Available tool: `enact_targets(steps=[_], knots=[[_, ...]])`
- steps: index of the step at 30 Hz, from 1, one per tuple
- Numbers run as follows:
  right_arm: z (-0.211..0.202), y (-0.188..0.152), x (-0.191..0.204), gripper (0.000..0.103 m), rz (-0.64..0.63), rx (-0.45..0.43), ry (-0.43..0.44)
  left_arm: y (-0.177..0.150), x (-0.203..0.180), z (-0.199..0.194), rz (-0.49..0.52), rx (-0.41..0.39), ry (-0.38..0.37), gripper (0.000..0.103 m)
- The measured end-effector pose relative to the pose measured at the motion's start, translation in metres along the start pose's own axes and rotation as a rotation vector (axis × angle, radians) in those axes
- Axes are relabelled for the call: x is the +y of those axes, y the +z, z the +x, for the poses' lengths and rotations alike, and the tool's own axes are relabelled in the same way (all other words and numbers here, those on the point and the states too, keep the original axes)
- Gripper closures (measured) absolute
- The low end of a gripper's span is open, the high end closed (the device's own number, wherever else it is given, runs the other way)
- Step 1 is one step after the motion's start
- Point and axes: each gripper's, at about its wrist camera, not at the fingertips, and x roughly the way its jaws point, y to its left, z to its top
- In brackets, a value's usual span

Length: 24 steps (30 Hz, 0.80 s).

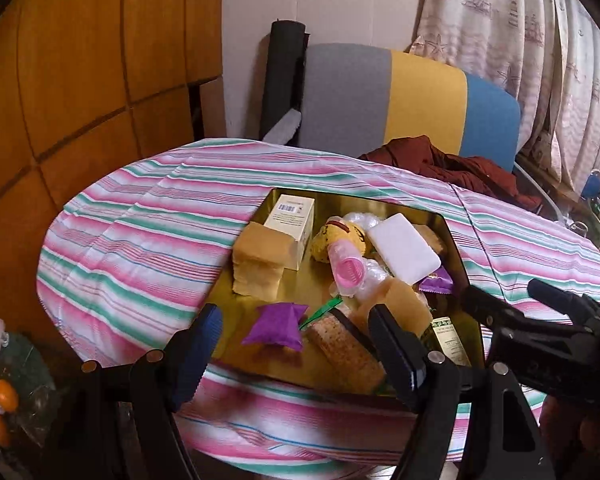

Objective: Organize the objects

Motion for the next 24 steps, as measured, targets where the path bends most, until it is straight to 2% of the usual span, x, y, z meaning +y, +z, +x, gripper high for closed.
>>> enact_targets(steps=[6,9,18,24], knots=[[-0.004,0.002,0.004,0.0,0.015,0.0,-0.099,0.001,0.006,-0.005,-0.046,0.0,0.083,0.026],[-0.004,0.001,0.006,0.0,0.027,0.014,-0.162,0.0,0.005,-0.005,-0.046,0.005,0.099,0.026],[-0.007,-0.003,0.011,0.0,0.01,0.011,-0.169,-0.005,-0.002,0.0,-0.057,0.054,0.083,0.026],[-0.005,-0.006,0.012,0.0,0.011,0.014,-0.174,-0.004,-0.001,-0.003,-0.062,0.034,0.104,0.026]])
